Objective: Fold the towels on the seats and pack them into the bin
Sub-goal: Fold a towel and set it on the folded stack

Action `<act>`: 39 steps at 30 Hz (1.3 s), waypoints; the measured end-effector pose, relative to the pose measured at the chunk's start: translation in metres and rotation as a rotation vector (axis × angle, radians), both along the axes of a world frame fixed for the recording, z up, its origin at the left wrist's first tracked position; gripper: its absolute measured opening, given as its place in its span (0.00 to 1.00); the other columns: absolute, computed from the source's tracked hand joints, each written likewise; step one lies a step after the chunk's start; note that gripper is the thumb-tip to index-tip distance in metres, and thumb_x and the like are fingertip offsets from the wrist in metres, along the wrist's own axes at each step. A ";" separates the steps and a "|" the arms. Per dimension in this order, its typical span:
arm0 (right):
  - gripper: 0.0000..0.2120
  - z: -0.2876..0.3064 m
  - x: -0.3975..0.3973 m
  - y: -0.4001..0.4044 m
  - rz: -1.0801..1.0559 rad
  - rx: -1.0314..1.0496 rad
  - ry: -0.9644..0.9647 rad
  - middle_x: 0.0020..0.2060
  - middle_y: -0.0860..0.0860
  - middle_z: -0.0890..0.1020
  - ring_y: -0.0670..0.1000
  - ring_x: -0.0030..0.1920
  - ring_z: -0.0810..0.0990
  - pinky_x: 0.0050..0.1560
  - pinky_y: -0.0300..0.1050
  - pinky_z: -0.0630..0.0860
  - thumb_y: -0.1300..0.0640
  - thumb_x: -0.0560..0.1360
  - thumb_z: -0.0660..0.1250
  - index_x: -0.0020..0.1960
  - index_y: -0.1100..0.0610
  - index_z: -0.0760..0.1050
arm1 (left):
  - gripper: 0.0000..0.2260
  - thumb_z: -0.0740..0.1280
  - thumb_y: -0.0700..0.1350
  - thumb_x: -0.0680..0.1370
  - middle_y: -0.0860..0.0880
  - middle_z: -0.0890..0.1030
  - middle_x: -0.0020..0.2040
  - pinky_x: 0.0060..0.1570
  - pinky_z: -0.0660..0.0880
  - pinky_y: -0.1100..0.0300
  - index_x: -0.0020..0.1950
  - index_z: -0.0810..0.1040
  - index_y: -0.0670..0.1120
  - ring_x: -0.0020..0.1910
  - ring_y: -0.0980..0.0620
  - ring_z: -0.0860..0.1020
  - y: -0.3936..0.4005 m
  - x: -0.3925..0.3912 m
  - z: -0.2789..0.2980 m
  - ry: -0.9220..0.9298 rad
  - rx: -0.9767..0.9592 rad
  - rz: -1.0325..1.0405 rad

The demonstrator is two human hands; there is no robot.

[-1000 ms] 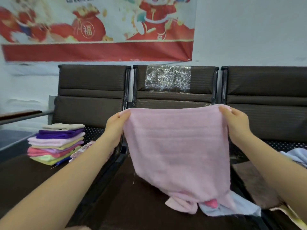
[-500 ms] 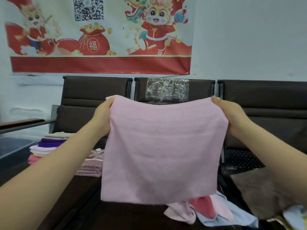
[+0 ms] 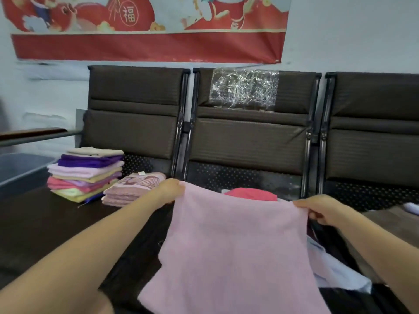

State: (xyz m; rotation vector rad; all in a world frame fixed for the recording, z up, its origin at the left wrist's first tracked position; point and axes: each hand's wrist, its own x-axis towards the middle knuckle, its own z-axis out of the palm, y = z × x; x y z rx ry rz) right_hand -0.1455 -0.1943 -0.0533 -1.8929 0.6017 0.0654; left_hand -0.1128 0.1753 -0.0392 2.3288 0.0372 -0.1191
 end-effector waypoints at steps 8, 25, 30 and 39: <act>0.07 -0.032 0.043 0.006 -0.202 0.381 -0.162 0.46 0.62 0.79 0.56 0.33 0.82 0.26 0.39 0.79 0.68 0.74 0.69 0.52 0.68 0.76 | 0.15 0.59 0.38 0.78 0.46 0.72 0.27 0.25 0.66 0.61 0.32 0.65 0.44 0.33 0.41 0.82 -0.005 0.058 -0.074 -0.133 -0.137 0.188; 0.04 -0.071 0.046 0.011 -0.049 -0.089 -0.292 0.41 0.55 0.78 0.52 0.37 0.74 0.43 0.51 0.77 0.63 0.77 0.64 0.48 0.58 0.78 | 0.11 0.64 0.44 0.79 0.45 0.79 0.59 0.61 0.72 0.55 0.59 0.78 0.45 0.59 0.45 0.76 0.002 0.075 -0.112 -0.081 0.015 0.070; 0.07 -0.054 -0.002 0.046 0.264 -0.387 -0.334 0.35 0.43 0.78 0.47 0.38 0.75 0.47 0.43 0.73 0.61 0.78 0.64 0.49 0.57 0.82 | 0.11 0.64 0.44 0.78 0.47 0.79 0.60 0.58 0.71 0.57 0.60 0.78 0.46 0.58 0.48 0.76 -0.006 0.027 -0.090 -0.097 0.092 -0.068; 0.05 -0.047 -0.104 0.096 0.968 -0.503 -0.165 0.42 0.48 0.83 0.44 0.40 0.77 0.45 0.39 0.75 0.53 0.76 0.68 0.49 0.53 0.80 | 0.06 0.65 0.44 0.78 0.57 0.78 0.43 0.46 0.70 0.65 0.46 0.79 0.55 0.42 0.60 0.74 -0.018 -0.101 -0.078 -0.219 0.208 -0.687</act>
